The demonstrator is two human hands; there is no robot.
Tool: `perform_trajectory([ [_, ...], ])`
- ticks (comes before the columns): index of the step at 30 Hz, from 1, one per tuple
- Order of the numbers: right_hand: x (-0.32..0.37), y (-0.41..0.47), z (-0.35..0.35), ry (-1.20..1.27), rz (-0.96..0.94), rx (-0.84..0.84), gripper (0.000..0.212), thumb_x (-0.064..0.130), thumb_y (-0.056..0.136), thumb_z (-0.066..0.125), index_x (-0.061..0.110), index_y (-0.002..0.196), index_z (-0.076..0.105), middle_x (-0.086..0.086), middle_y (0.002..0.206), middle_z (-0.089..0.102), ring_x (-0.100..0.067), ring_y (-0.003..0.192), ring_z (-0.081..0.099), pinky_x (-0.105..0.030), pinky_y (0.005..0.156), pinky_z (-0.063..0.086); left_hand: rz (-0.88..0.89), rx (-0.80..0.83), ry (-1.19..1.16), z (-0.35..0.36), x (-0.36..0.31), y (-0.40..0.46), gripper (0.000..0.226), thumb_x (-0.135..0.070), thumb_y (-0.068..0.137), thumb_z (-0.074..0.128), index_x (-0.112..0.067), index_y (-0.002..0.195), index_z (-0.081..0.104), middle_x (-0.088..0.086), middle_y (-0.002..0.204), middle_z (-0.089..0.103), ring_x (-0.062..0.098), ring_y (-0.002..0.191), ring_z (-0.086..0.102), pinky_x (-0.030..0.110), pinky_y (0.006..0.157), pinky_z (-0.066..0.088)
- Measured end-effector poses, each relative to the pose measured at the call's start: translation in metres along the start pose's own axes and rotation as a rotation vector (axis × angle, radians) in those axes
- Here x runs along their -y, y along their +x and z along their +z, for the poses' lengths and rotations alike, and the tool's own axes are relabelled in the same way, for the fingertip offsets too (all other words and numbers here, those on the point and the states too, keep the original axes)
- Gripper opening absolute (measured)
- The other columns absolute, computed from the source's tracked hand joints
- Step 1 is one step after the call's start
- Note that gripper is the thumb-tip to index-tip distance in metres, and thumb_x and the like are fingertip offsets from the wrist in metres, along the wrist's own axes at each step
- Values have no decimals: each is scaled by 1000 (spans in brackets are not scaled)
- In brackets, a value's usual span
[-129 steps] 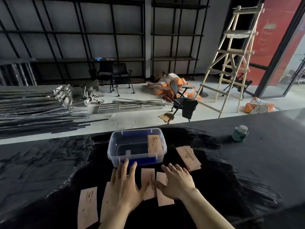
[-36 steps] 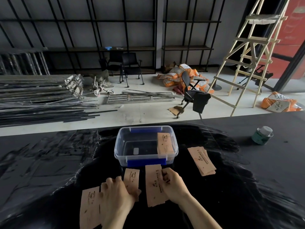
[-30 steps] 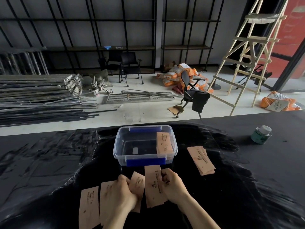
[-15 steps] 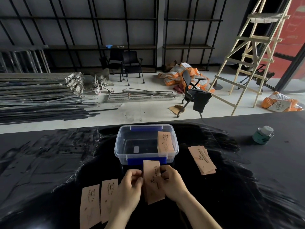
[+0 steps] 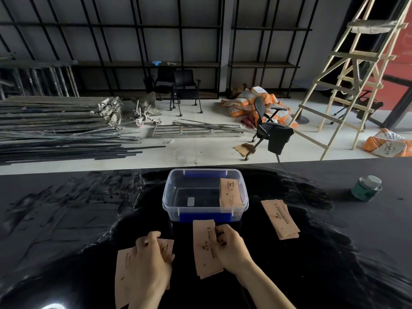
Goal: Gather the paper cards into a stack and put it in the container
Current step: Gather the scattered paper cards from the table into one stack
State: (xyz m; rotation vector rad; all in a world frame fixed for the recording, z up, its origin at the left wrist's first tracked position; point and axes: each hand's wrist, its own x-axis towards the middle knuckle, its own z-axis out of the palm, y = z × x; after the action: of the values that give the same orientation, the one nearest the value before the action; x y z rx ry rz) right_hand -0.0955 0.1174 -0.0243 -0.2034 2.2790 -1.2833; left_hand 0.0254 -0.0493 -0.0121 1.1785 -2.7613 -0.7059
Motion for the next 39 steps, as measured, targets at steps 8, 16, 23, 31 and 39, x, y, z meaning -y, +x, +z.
perform_trajectory([
  [8, 0, -1, 1, -8, -14, -17, 22, 22, 99, 65, 26, 121, 60, 3, 111, 73, -12, 92, 75, -25, 70, 64, 20, 31, -121, -1, -6, 7, 49, -24, 83, 72, -35, 126, 49, -5, 115, 62, 10, 94, 61, 25, 73, 45],
  [16, -1, 1, 11, 68, -4, -17, 24, 16, 92, 73, 30, 109, 63, 1, 107, 76, -14, 93, 76, -39, 83, 67, -119, -11, -891, 17, -29, 12, 31, 5, 90, 69, -24, 102, 67, -6, 103, 70, 10, 99, 65, 33, 86, 54],
  [23, 4, 0, 16, 110, -16, -7, 25, 11, 94, 69, 33, 105, 63, 2, 98, 78, -13, 88, 78, -38, 81, 67, -155, 120, -1058, 16, -39, 10, 37, 11, 95, 55, -21, 111, 63, 1, 111, 70, 13, 100, 67, 29, 77, 53],
  [31, 11, 1, 28, 162, -5, 62, 21, 8, 97, 62, 19, 115, 64, -6, 102, 79, -23, 92, 77, -50, 85, 65, -97, -220, -203, -5, 22, 12, 42, -26, 89, 70, -27, 128, 54, 1, 124, 63, 20, 111, 61, 34, 92, 51],
  [39, 34, -10, 62, 159, -54, 143, 16, 8, 99, 62, 21, 107, 64, -7, 96, 79, -23, 88, 78, -51, 84, 65, -240, -155, 181, -16, 51, 2, 69, -52, 82, 68, -27, 141, 44, 3, 134, 63, 25, 127, 54, 42, 103, 43],
])
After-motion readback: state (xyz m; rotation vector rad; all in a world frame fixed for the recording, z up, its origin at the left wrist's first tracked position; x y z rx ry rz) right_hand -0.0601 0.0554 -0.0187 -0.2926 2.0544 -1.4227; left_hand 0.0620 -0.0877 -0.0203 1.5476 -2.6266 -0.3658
